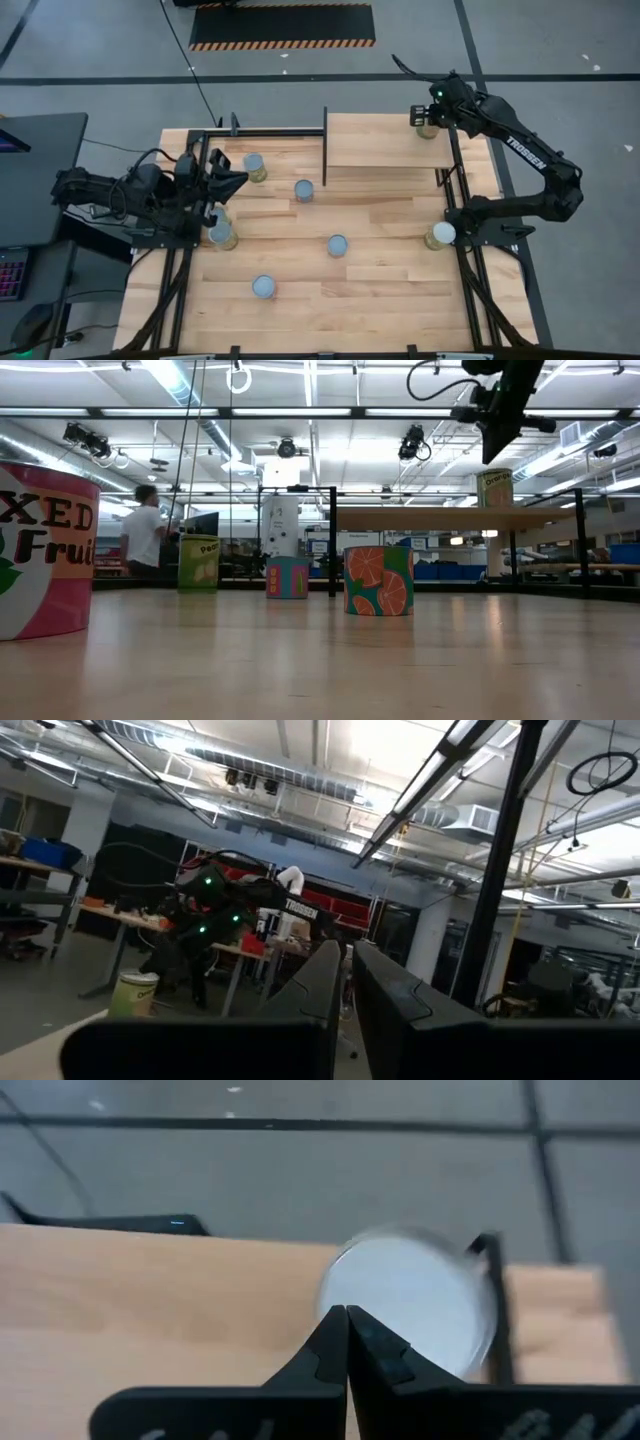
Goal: Pick and place cans onto a shelf
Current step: Put the right large canned oranges can on the shelf, then put the large canned oranges on the shelf
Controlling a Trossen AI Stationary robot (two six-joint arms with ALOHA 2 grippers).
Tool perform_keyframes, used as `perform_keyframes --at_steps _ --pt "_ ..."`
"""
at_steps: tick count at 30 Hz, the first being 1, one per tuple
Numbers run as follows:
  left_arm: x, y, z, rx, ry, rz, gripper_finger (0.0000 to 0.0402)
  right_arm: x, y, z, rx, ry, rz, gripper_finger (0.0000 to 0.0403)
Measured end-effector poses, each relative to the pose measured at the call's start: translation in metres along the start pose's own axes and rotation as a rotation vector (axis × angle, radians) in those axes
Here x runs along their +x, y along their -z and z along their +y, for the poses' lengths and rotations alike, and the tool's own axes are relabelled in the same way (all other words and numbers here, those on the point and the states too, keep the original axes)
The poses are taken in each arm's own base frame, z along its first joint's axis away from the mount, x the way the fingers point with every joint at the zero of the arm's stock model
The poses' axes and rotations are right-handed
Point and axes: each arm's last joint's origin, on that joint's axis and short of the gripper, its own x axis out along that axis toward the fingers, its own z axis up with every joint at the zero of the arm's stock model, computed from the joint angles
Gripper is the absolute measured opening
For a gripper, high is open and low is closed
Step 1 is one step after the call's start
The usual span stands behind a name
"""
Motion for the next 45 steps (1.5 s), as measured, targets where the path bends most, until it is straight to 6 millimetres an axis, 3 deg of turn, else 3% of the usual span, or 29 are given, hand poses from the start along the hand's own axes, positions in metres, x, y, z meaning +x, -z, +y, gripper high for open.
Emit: perform_keyframes --at_steps 6,12,23,27,32,36,40,45 --pt "0.0 0.003 0.001 0.008 -0.005 0.024 0.0039 -0.003 0.017 0.004 0.13 -0.018 0.158 0.0005" --pt "0.0 0.003 0.001 0.008 -0.005 0.027 0.0039 0.006 0.018 0.003 0.162 0.11 0.074 0.0005" --pt "0.0 0.003 0.0 0.005 0.002 0.029 0.0039 0.008 0.014 0.0 0.153 0.181 -0.008 0.0005" --pt "-0.001 0.006 -0.002 0.007 0.017 0.059 0.0039 0.006 0.015 0.002 0.157 0.156 -0.013 0.0005" --pt "-0.002 0.012 -0.006 -0.061 0.058 0.142 0.0039 -0.011 0.024 0.014 0.143 0.029 -0.033 0.0005" --pt "0.004 0.0 -0.021 -0.072 0.096 0.326 0.0039 -0.034 0.036 0.036 0.071 -0.175 -0.081 0.0005" --pt "0.011 -0.007 -0.034 -0.076 0.026 0.681 0.0039 -0.057 0.049 0.062 -0.02 -0.404 -0.138 0.0005" --pt "0.005 -0.009 -0.045 -0.219 -0.141 1.124 0.0041 -0.082 0.059 0.084 -0.17 -0.645 -0.211 0.0006"
